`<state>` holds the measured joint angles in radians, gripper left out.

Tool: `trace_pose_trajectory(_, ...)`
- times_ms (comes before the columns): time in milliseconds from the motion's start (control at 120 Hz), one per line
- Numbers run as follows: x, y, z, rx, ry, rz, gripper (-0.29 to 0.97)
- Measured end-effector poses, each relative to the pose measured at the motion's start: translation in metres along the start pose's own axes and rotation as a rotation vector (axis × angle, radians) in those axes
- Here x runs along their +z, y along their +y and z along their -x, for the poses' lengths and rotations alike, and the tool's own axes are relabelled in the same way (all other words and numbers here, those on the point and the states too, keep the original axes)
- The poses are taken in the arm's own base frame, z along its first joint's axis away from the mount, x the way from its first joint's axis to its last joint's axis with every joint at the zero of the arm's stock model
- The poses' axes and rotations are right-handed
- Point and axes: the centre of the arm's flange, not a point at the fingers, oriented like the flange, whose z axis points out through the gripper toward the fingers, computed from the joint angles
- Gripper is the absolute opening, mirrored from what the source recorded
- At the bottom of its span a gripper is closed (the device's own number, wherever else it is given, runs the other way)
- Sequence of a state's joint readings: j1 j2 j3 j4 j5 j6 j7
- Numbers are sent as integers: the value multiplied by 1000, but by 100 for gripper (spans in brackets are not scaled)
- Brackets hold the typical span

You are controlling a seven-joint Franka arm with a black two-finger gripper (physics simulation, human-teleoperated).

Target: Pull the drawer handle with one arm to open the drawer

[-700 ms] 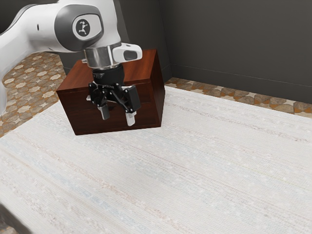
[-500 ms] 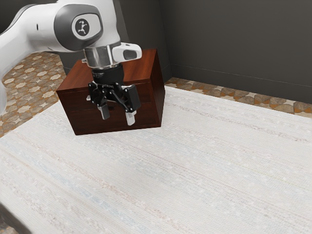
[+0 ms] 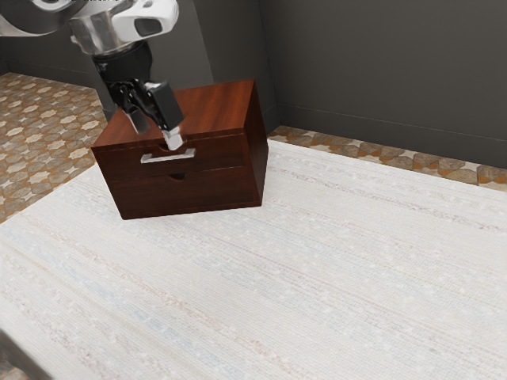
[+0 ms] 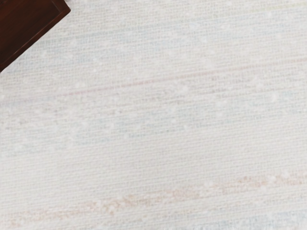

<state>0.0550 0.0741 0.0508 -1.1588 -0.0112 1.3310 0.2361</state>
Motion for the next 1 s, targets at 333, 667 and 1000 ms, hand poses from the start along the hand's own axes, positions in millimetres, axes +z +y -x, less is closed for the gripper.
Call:
trace_pose_trajectory(333, 74, -67, -40, 423, -75, -75, 68)
trace_pose_trajectory(667, 107, -130, -25, 702, -47, -4, 68)
trace_pose_trajectory(1000, 149, -153, -59, 905, -6, -36, 68)
